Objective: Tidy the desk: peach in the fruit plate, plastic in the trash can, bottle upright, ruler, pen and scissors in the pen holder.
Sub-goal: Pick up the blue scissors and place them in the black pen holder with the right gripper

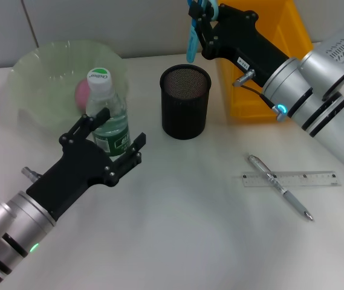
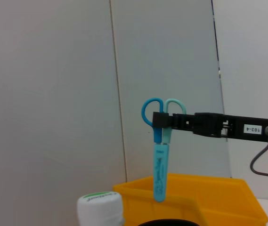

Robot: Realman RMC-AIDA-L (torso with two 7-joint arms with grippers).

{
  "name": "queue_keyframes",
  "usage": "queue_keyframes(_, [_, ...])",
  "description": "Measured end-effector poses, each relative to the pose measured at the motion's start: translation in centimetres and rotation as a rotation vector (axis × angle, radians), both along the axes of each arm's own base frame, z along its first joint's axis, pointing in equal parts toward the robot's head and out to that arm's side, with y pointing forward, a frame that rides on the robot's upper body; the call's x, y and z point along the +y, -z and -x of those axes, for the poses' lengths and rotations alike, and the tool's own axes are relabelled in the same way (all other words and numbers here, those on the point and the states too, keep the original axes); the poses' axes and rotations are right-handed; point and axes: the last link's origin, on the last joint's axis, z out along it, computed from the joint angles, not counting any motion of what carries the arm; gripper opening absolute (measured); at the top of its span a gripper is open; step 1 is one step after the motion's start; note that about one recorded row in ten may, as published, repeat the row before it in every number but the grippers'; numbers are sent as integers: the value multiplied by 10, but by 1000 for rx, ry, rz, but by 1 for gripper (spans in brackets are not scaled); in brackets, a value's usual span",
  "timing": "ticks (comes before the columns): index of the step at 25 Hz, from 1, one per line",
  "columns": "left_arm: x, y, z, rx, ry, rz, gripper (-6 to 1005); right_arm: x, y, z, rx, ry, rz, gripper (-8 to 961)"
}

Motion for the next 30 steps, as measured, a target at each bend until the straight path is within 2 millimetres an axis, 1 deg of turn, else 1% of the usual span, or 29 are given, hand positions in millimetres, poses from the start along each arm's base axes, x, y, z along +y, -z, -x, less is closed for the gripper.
queue_keyframes(11, [0,-2,3,-19,-15,11,797,3,4,-6,-22,46,18,153])
queue_keyframes(15, [-2,-5,6,-64,-30,46,797,3,4,-8,-23,56,22,158])
queue_keyframes(23, [-8,-4,10,-67,-15,70,797,3,6,-6,-20,58,33,169])
queue_keyframes(30, [-12,-1,9,-44,17,93,798,3,14,-1,-111,8,33,178])
